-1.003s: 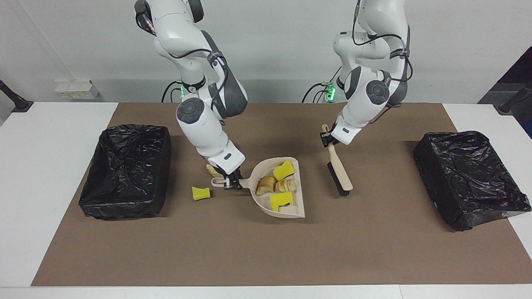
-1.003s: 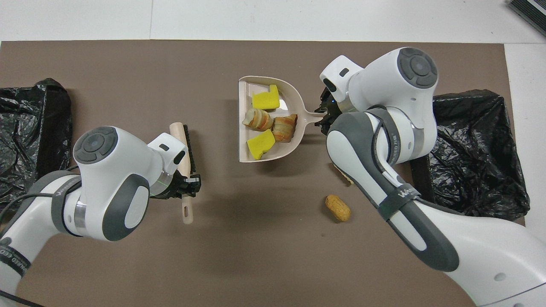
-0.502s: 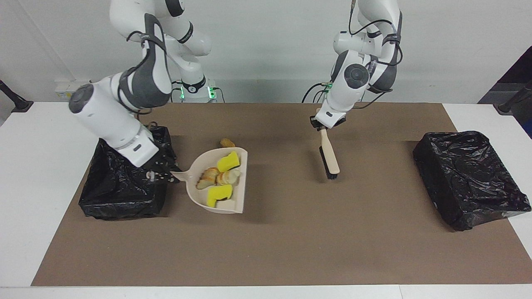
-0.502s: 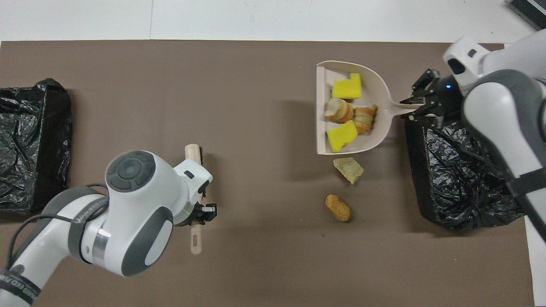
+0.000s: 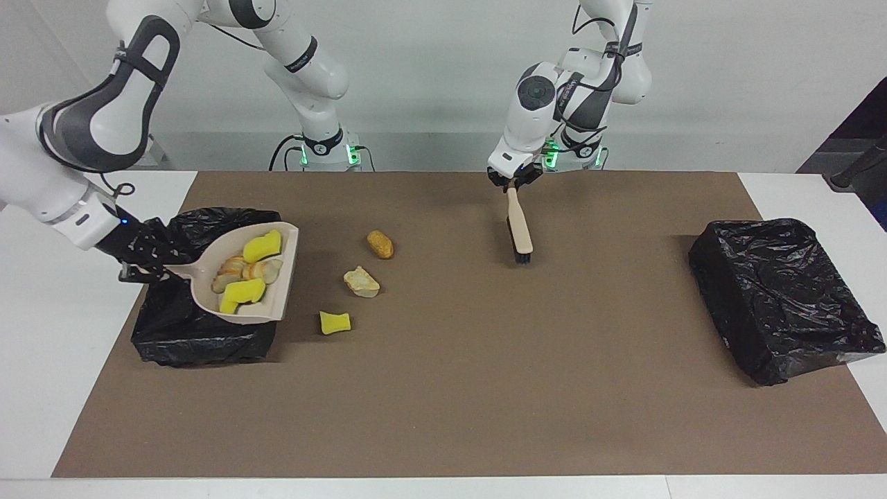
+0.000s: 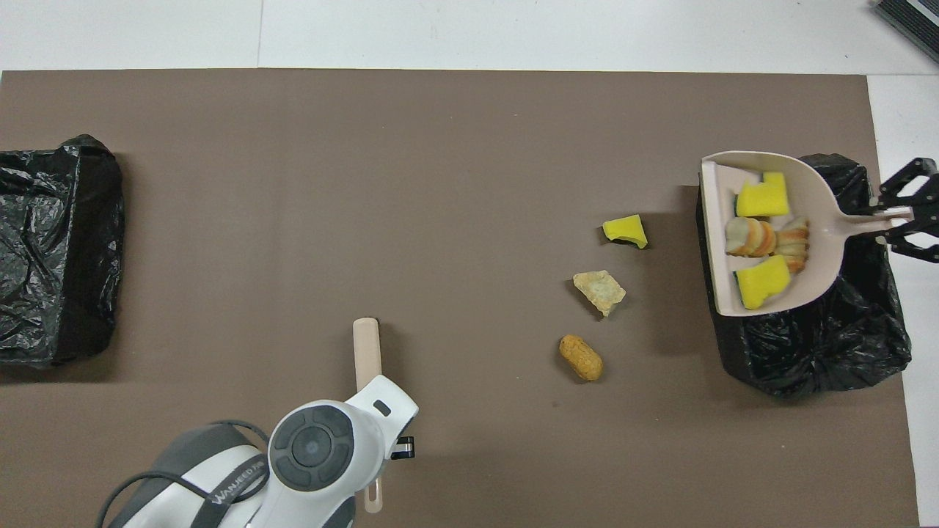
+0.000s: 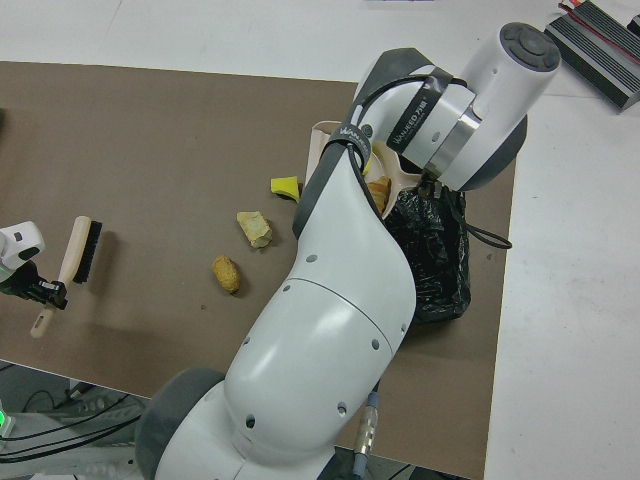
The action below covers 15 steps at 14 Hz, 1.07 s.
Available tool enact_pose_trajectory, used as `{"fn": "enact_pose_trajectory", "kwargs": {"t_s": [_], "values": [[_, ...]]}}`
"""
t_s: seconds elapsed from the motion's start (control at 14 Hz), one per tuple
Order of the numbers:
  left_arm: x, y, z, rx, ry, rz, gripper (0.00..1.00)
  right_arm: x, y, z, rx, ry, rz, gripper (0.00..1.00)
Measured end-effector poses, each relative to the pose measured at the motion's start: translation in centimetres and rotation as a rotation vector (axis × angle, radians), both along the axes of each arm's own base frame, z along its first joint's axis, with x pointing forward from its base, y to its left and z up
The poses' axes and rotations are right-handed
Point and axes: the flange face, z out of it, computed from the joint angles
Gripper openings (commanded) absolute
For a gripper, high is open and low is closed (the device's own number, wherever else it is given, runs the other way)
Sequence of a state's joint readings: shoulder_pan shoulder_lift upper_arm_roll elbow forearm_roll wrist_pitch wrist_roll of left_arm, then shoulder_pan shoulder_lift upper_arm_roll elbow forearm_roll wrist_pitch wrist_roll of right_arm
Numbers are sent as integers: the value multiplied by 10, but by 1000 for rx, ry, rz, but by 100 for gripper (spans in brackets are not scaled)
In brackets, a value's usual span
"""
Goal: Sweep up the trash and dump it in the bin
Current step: 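Carry the dustpan to the bin and tip it with the right gripper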
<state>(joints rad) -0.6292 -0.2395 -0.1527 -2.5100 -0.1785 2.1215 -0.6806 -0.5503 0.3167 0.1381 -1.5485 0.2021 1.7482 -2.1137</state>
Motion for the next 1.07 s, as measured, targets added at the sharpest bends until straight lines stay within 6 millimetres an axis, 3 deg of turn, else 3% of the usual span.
{"fn": "enact_pose_trajectory", "kwargs": {"t_s": [0.14, 0.29, 0.43, 0.57, 0.64, 0.72, 0.79, 0.86, 1.07], "values": [[-4, 1, -8, -5, -4, 11, 0, -16, -31, 4, -49, 3, 11, 0], [-5, 5, -14, -13, 10, 32, 0, -24, -47, 4, -105, 27, -2, 0], [-6, 6, -16, -22, 24, 48, 0, -22, -46, 3, -193, 69, -28, 0], [-7, 5, -16, -28, 30, 56, 3, -13, -31, 6, -263, 78, -22, 0], [-7, 5, -16, -32, 31, 58, 51, -9, -23, 9, -287, 82, -29, 0], [-7, 4, -16, -36, 32, 61, 72, -6, -16, 11, -319, 88, -39, 0], [-7, 4, -15, -40, 32, 64, 86, -3, -7, 15, -374, 93, -51, 0], [-5, 3, -13, -45, 30, 67, 97, 1, 5, 21, -446, 87, -68, 0], [21, 3, 6, -82, 2, 108, 100, -7, 42, 38, -556, 34, -78, 0]]}}
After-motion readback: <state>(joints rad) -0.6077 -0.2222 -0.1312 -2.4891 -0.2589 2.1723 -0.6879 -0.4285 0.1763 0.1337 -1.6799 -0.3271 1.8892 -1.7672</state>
